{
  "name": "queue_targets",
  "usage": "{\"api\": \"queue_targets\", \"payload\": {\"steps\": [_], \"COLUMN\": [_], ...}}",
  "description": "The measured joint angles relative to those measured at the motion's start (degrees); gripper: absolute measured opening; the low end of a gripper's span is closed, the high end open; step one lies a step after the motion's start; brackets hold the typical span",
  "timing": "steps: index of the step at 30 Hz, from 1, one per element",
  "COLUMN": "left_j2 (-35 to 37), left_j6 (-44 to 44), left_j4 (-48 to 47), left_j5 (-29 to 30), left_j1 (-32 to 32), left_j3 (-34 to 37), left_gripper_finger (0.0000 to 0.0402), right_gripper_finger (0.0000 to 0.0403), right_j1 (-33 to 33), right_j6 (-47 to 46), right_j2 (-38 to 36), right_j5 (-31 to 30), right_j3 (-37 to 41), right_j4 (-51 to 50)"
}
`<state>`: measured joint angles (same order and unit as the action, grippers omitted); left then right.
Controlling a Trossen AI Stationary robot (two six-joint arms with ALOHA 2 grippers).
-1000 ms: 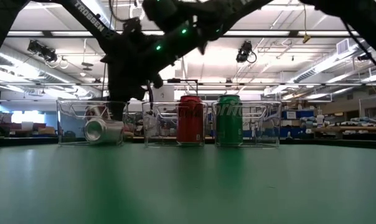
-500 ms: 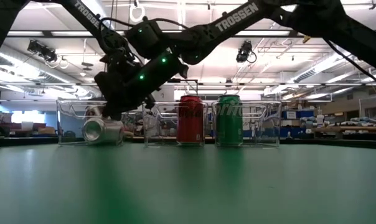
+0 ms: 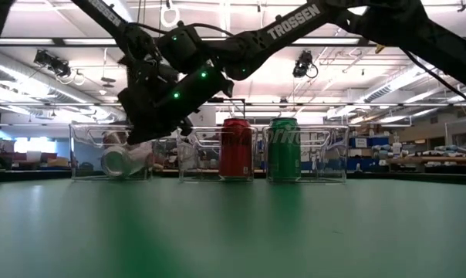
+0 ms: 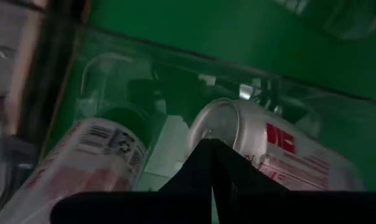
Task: Sort soda cans
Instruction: Adjust the bottom red-silver soda can, then adjust the top silver-red-black soda can
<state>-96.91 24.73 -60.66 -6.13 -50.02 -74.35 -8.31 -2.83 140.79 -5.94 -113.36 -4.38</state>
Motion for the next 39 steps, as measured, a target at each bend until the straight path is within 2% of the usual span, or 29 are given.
{"api": "queue_targets", "payload": {"steps": [6,14,24,31,37,39], "left_j2": [5.8,11.2,19.1,23.8,24.7,24.7], "left_j6": [-2.5,-7.1,-15.8,-22.1,-25.1,-25.5], "left_j4": [-1.4,-3.7,-2.4,-7.5,-10.0,-9.9], "left_j5": [-2.2,-2.1,6.7,12.1,14.0,16.3], "left_j1": [1.9,8.7,13.5,14.4,15.4,15.9], "left_j3": [0.0,1.6,8.9,9.3,9.2,9.2], "left_gripper_finger": [0.0000,0.0000,0.0000,0.0000,0.0000,0.0000], "right_gripper_finger": [0.0000,0.0000,0.0000,0.0000,0.0000,0.0000], "right_j1": [-0.6,-1.0,-1.0,-1.0,-1.0,-1.0], "right_j6": [0.0,0.0,0.5,0.9,1.1,1.1], "right_j2": [0.0,-0.1,-0.1,-0.1,-0.1,-0.1], "right_j5": [-0.5,-0.8,-0.7,-0.5,-0.5,-0.5], "right_j3": [0.0,0.0,0.0,0.0,0.0,0.0], "right_j4": [0.0,-0.2,-0.2,-0.2,-0.2,-0.2]}}
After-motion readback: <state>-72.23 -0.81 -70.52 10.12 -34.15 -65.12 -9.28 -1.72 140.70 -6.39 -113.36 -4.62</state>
